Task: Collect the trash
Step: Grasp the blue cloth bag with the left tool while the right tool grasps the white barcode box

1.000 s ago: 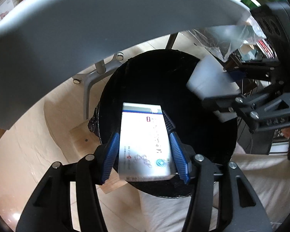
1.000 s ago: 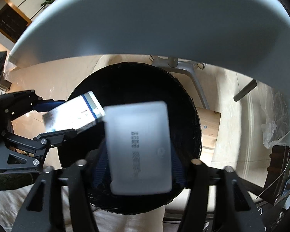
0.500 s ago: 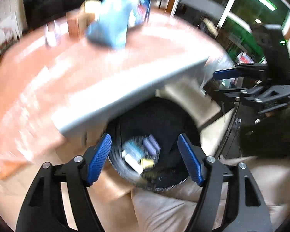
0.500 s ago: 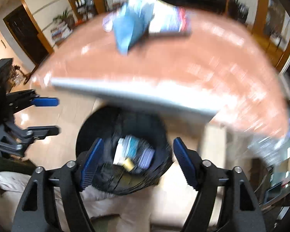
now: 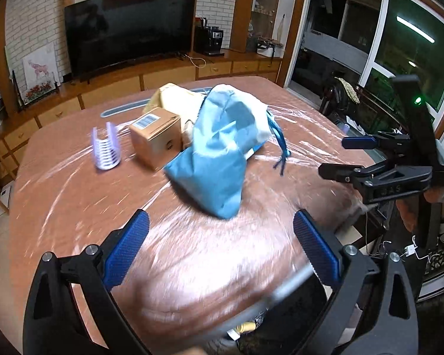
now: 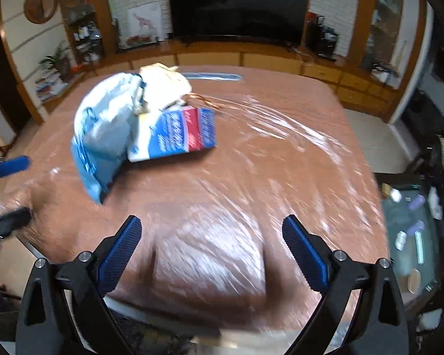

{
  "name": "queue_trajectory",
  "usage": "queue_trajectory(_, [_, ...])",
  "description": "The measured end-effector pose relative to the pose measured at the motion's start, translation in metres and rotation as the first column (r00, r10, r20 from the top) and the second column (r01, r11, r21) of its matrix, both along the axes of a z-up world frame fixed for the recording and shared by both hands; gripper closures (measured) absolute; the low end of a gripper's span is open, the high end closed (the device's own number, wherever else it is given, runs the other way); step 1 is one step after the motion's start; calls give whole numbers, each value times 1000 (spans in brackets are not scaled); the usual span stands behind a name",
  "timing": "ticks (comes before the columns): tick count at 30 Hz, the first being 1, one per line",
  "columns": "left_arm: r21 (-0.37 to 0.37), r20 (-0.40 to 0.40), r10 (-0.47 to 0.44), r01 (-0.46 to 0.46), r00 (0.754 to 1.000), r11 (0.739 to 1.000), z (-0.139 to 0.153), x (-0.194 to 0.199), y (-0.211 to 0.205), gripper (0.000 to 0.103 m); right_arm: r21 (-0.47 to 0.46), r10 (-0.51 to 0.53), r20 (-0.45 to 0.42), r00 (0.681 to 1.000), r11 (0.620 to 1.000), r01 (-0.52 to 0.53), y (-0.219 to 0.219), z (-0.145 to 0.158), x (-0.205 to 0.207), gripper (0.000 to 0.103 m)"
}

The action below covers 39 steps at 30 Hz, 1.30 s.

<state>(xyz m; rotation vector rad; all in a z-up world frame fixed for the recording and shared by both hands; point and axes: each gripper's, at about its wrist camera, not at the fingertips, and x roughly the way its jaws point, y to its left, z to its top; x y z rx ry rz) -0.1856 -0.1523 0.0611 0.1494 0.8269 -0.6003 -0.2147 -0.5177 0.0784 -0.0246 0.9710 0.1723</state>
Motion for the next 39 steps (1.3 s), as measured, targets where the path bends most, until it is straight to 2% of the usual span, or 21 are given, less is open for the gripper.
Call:
queue_trajectory(2, [12,-3,0,0,1000,1000,-4,9,-6,4,20,32,1,999,999,-32,5,-4,14,9])
queue_trajectory(5, [30,-26,16,-16,1000,999,-12,30,-15,4,0,53,0,999,999,-53,16,-5,29,9])
queue_trajectory(7, [16,-50,32,-31,998,999,-17,42,-17,4,-2,52,-11,999,999,-52,17,-9,42,9])
queue_trajectory(12, [11,-61,69,-68,996,998,-24,59,-20,5,55,98,-14,995,994,-97,17,-10,56,9])
queue_trajectory(14, [-18,-79,67,-68,995,998,-26,64,-16,17,67,122,-17,992,990,-121,19,-10,58,9])
queue_trajectory(15, [-29,-93,62,-65,994,997,-27,66,-14,27,69,132,-19,991,989,-130,22,-10,61,9])
queue_trajectory(18, [-53,-105,60,-66,993,996,-25,69,-2,33,83,157,-31,987,985,-154,31,-14,71,9])
queue_trajectory(22, [-59,-107,62,-69,992,996,-23,68,12,33,112,173,-40,984,980,-167,44,-19,85,9])
queue_trajectory(29, [-56,-103,57,-63,993,996,-25,79,13,32,77,204,-64,977,977,-199,63,-31,100,9])
queue_trajectory(34, [24,-72,29,-27,997,999,-27,85,0,18,47,223,-76,972,974,-219,67,-37,98,9])
queue_trajectory(37, [40,-65,11,-8,998,999,-28,88,-5,16,66,220,-77,973,974,-215,62,-40,96,9])
queue_trajectory(39, [36,-64,2,1,998,999,-29,90,-5,16,92,222,-78,972,972,-215,58,-41,94,13])
